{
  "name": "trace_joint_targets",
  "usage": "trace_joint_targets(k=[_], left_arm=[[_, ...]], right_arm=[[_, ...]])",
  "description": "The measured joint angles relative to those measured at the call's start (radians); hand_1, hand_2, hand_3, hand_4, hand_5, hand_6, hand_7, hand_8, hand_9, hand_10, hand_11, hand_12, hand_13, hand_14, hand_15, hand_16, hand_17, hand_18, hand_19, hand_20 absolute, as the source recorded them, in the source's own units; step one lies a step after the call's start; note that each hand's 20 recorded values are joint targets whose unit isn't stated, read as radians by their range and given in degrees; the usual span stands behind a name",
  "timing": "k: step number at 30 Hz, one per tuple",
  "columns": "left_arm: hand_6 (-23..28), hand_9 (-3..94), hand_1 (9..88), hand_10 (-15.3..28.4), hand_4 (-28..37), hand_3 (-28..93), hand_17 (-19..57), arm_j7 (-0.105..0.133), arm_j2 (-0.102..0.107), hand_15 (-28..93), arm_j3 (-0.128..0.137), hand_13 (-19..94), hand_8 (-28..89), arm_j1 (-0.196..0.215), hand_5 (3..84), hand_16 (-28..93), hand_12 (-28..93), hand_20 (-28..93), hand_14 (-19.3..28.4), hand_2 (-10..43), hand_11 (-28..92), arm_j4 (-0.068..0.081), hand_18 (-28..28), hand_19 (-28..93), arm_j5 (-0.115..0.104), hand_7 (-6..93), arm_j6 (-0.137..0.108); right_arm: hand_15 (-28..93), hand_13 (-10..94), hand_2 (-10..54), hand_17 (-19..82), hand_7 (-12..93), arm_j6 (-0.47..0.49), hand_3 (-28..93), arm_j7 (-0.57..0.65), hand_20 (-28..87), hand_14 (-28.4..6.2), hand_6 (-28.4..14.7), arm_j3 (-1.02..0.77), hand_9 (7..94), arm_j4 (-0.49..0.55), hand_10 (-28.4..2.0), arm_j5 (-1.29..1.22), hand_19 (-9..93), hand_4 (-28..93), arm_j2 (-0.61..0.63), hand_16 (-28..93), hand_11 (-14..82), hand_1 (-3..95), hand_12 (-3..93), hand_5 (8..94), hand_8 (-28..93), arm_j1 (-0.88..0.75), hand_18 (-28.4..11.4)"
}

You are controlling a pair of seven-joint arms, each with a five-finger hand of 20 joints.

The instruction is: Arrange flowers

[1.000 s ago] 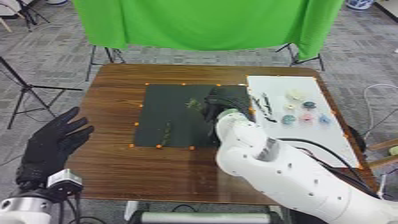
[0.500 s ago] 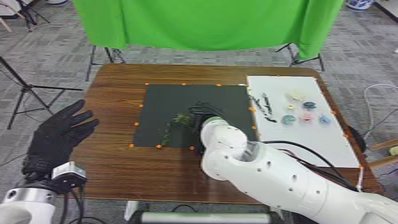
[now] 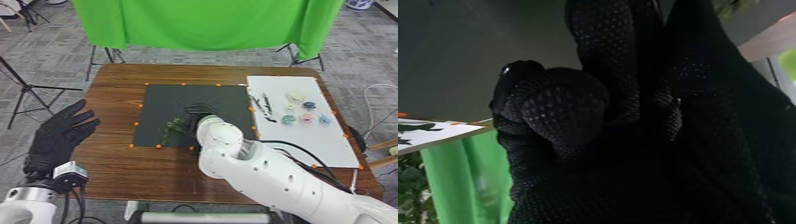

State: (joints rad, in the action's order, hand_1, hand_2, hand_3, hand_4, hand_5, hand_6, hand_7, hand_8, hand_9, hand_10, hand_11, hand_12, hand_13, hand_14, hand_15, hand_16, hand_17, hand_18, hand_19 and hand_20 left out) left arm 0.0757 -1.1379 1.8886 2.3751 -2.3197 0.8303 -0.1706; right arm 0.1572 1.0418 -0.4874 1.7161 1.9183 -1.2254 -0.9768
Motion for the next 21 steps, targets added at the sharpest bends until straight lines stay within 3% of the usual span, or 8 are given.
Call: trace_joint_targets(k=[14, 21], left_arm=[[9.9, 32.9, 23.4, 19.1, -20.8, 83, -9.1, -0.009, 0.0, 45, -0.001, 25, -10, -0.001, 36.8, -9, 9, -8, 26.3, 4.5, 23, 0.0, 24.8, 60, 0.001, 13.9, 0.0], [9.9, 32.9, 23.4, 19.2, -20.8, 83, -9.2, -0.015, -0.006, 45, 0.004, 25, -10, 0.009, 36.8, -9, 9, -8, 26.2, 4.5, 23, -0.004, 24.9, 60, 0.002, 13.9, 0.0]], right_arm=[[69, 88, -9.5, 44, 17, 0.053, 78, 0.002, 26, -5.4, -1.8, -0.029, 93.7, -0.002, -12.9, 0.039, 93, -28, -0.028, 16, 32.7, 40.0, 19.6, 89.2, 9, -0.038, -24.4], [70, 87, -9.5, 43, 19, -0.018, 79, -0.004, 24, -6.0, -2.1, 0.051, 91.4, 0.035, -13.0, 0.083, 93, -28, 0.013, 15, 34.6, 38.1, 20.5, 85.8, 7, -0.007, -24.3]])
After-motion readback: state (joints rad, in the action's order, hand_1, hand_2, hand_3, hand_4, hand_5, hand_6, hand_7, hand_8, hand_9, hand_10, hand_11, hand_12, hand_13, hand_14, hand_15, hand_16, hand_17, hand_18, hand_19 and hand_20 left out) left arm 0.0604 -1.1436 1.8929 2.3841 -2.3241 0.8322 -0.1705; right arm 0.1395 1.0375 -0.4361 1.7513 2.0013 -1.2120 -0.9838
